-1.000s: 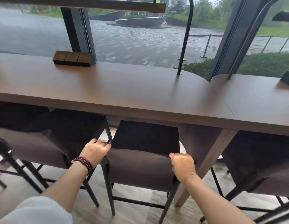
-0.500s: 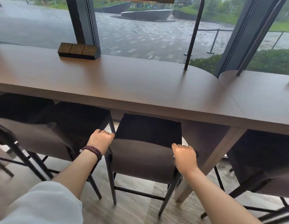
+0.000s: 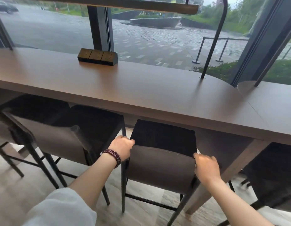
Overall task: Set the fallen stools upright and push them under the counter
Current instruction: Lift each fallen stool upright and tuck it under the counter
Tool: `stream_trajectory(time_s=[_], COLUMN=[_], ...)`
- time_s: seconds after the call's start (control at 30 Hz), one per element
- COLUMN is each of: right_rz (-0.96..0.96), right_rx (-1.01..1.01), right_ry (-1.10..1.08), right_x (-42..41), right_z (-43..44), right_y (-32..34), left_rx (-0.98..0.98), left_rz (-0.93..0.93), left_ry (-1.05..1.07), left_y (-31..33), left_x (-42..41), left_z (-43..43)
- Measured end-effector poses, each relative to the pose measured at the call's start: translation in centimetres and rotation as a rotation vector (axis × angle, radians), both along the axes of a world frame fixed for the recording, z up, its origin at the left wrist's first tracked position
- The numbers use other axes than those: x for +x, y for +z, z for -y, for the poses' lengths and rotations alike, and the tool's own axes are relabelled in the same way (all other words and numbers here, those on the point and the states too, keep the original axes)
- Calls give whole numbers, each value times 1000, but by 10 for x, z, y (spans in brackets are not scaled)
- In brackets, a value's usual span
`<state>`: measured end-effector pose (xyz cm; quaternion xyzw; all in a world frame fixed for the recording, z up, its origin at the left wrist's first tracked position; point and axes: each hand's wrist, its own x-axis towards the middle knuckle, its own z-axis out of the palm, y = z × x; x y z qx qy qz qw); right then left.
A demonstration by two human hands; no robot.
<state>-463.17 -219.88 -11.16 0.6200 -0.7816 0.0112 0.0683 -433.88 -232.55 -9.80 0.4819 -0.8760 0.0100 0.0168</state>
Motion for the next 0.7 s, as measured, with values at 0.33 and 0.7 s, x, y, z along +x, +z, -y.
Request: stream_trajectory(time_s=[0.33,0.7], right_rz=[250,336], right_rx=[-308,56], right_ry=[360,215], right_x=[238,442], right_z=[69,177], right_y=[26,27], left_rx=[-135,-11], left_rz=[-435,43], left_ry=[-71,185], left_y=[33,13], left_x=[197,352], left_z=[44,133])
